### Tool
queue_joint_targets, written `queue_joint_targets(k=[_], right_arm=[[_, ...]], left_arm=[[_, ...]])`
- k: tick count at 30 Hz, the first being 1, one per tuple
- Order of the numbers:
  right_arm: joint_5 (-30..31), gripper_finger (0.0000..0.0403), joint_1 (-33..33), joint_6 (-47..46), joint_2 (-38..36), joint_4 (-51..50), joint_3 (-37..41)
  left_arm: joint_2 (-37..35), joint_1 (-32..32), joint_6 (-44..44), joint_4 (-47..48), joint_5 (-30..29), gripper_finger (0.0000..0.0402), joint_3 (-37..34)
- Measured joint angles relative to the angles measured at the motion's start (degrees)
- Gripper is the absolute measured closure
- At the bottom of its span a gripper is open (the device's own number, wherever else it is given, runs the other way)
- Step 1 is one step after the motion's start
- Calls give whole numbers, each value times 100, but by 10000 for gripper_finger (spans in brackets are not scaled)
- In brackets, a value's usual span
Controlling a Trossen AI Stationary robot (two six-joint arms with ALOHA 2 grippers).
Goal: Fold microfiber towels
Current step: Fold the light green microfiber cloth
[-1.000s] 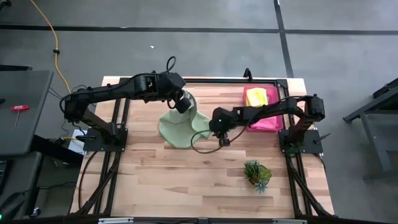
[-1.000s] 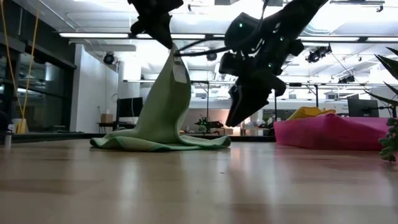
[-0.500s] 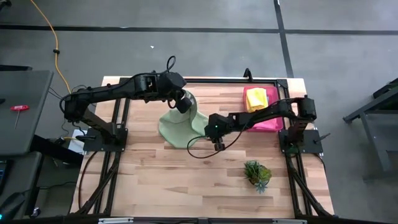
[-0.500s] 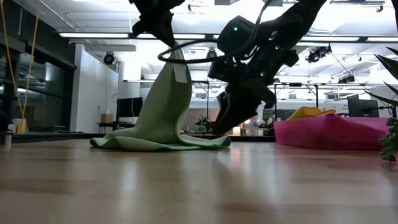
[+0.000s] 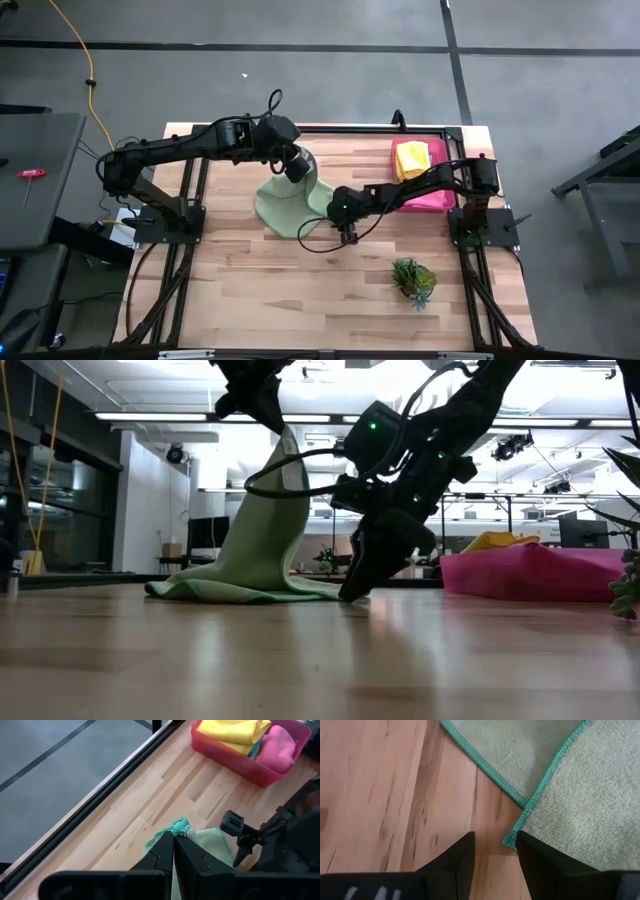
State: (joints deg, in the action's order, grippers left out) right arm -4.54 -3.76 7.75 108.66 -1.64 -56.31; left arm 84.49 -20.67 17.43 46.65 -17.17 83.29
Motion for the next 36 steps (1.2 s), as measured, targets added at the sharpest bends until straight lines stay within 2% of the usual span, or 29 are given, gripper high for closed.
queue_joint_targets(k=[10, 13, 18, 24, 27, 36], right_arm=[[279, 270, 12, -335, 4, -24, -6], [518, 301, 65, -509, 4, -147, -14], [632, 391, 69, -951, -2, -292, -24], [506, 400, 29, -1683, -125, -420, -1], [387, 402, -53, -1929, -486, -718, 32], [348, 403, -732, -2080, -2595, -1286, 5]], left_arm=[[0, 0, 0, -4, 84, 401, 0], [0, 0, 0, -11, 162, 401, 0], [0, 2, 0, -11, 162, 401, 0], [-6, -3, -144, -3, 160, 401, 1], [-118, -111, -261, 67, 167, 401, 2], [-747, -794, -262, 95, 167, 401, 11]])
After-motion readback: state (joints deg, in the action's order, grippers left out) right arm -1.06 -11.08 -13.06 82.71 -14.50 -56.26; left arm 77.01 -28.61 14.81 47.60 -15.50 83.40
